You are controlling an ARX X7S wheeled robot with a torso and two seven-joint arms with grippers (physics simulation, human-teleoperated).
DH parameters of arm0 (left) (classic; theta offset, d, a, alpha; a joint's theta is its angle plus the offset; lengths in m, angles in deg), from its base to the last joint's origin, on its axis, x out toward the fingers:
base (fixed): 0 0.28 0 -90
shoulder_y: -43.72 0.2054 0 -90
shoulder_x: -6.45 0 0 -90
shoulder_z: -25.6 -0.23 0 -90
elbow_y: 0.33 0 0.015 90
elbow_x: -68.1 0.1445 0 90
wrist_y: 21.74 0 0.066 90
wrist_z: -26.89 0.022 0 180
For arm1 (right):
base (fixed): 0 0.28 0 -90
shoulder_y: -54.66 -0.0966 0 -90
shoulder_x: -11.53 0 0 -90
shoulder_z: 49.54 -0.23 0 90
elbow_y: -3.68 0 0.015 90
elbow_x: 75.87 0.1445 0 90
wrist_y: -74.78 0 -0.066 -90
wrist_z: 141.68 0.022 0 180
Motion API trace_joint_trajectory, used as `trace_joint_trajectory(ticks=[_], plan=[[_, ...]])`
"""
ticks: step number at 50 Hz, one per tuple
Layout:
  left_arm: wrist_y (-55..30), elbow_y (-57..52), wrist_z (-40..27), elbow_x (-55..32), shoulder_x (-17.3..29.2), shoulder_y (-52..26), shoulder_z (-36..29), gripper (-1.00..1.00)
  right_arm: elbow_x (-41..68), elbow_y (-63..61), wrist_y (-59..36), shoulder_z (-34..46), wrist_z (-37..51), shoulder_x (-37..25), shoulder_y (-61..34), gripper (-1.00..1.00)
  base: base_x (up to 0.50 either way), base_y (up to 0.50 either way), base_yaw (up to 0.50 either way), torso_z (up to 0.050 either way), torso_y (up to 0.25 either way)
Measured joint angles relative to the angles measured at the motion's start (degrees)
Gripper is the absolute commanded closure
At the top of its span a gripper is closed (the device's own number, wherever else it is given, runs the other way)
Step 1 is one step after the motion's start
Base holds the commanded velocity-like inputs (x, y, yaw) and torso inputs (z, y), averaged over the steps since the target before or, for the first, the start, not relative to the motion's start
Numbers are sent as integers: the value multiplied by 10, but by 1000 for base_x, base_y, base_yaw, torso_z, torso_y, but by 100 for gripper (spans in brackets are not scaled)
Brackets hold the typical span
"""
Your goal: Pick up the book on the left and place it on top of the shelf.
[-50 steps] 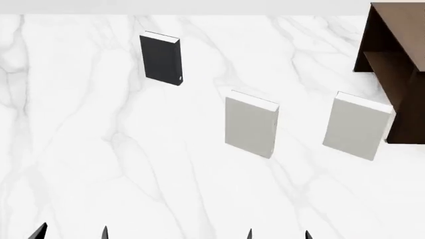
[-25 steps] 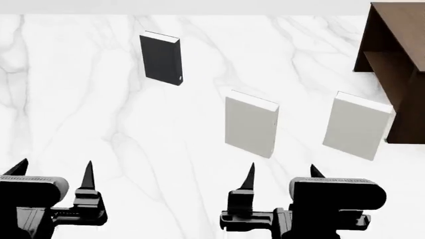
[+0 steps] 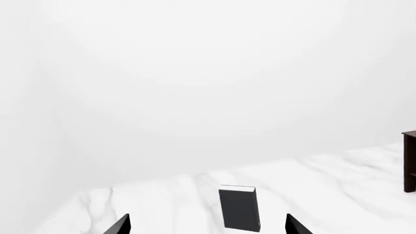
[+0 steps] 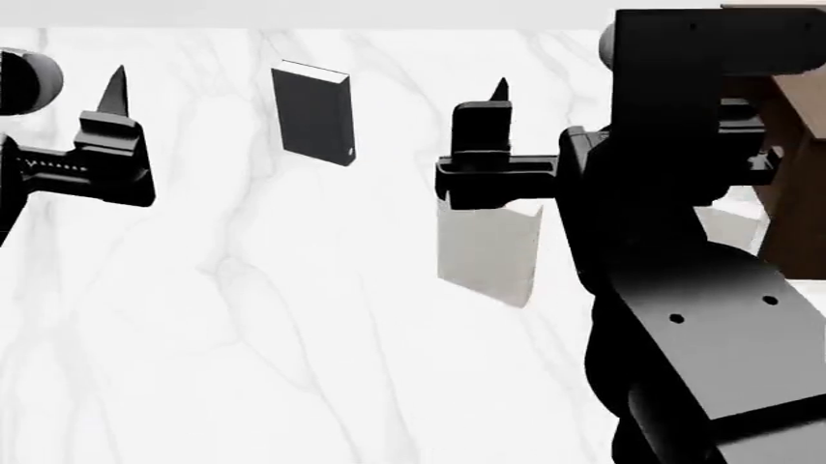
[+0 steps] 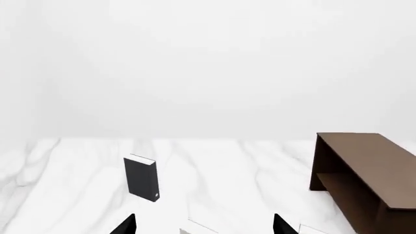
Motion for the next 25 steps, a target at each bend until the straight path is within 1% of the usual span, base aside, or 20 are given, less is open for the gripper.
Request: trace_joint_trajectory(ticks=[5,13,25], plan=[[-17,8,3,-4,3,-33,-1,-100,7,10,-24,-5,3,1,-37,-100,59,0,0,0,0],[-29,10,5,-9,7,-58,4,-100,15,28,-47,1,4,1,-66,-100,500,0,0,0,0],[-36,9,5,-14,11,-71,8,-100,25,40,-61,9,7,2,-79,-100,500,0,0,0,0]])
